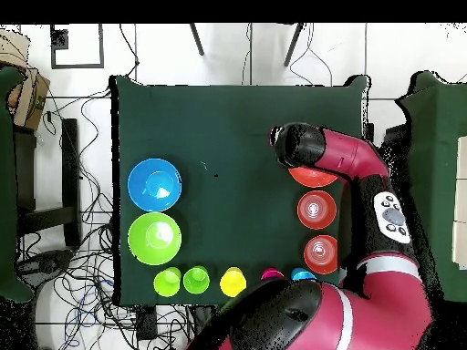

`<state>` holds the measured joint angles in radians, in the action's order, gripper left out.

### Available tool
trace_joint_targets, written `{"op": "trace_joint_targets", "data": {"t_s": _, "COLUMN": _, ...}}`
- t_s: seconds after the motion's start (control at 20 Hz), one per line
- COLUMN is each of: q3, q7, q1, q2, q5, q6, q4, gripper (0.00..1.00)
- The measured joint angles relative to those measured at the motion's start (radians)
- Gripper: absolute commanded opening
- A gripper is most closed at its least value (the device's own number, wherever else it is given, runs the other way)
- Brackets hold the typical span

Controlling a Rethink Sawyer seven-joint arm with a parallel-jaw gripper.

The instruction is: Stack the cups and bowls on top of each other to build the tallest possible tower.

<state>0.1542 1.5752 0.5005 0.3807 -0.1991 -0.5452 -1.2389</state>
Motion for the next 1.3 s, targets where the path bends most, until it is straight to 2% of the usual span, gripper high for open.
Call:
{"op": "trace_joint_targets", "data": {"t_s": 0.55, "q3": 0.000, "q7": 0.000, "q1": -0.002, "q2": -0.056, "q5": 0.000, "q6": 0.013, "q4": -0.003, "gripper": 1.00}}
{"op": "trace_joint_targets", "data": {"t_s": 1.3, "q3": 0.000, "q7": 0.000, "q1": 0.018, "q2": -0.018, "q5": 0.000, "q6": 0.013, "q4": -0.058, "gripper": 1.00}}
